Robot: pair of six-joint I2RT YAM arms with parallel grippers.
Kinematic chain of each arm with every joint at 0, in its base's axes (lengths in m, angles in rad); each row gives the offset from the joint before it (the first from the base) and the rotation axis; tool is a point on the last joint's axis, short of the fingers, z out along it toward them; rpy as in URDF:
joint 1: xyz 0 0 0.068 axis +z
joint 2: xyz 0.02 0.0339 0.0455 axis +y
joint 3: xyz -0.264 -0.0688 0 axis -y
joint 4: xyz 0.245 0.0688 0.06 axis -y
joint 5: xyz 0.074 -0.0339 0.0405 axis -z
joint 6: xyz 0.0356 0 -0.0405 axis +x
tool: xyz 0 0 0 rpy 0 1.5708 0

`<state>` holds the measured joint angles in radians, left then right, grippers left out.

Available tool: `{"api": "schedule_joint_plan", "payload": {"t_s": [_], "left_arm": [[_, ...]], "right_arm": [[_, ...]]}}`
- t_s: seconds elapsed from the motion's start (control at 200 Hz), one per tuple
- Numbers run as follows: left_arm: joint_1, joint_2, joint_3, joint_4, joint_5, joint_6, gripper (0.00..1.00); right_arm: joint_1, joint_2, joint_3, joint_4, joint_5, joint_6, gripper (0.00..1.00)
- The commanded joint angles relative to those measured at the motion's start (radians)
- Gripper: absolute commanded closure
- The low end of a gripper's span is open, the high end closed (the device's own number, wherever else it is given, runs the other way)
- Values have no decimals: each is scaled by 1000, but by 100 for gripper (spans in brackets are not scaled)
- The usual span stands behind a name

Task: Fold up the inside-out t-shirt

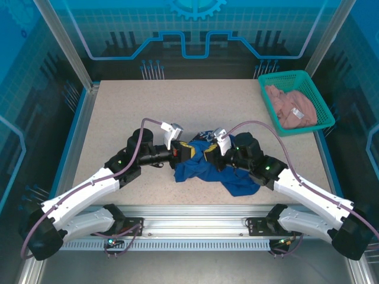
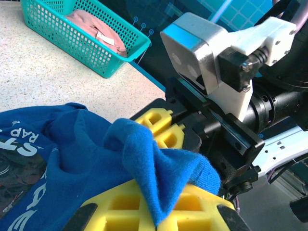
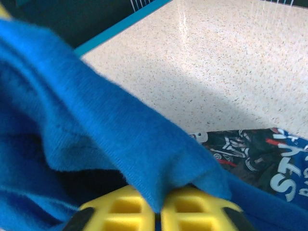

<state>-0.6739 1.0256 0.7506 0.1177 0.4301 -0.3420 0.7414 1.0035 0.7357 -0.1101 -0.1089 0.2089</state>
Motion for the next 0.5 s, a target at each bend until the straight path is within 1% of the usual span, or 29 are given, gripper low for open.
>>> {"api": "schedule_joint_plan", "payload": {"t_s": [0.0, 0.095, 0.235, 0.34, 0.435, 0.495], "left_arm": [[10, -27, 1, 8, -31, 2, 100], [16, -32, -3, -14, -95, 3, 100], [45, -32, -17, -38, -175, -10, 100], [56, -26, -15, -57, -211, -8, 94], [56, -18, -2, -88, -221, 17, 88], [56, -19, 5, -113, -229, 35, 81]], "right_arm": [[-16, -26, 33, 19, -9, 11, 100], [-45, -70, 30, -6, -58, 19, 100], [-117, -116, 29, -25, -228, 61, 100], [-167, -118, 33, -12, -345, 113, 100], [-190, -100, 39, 31, -412, 170, 100], [-197, -83, 45, 70, -441, 216, 100]]}}
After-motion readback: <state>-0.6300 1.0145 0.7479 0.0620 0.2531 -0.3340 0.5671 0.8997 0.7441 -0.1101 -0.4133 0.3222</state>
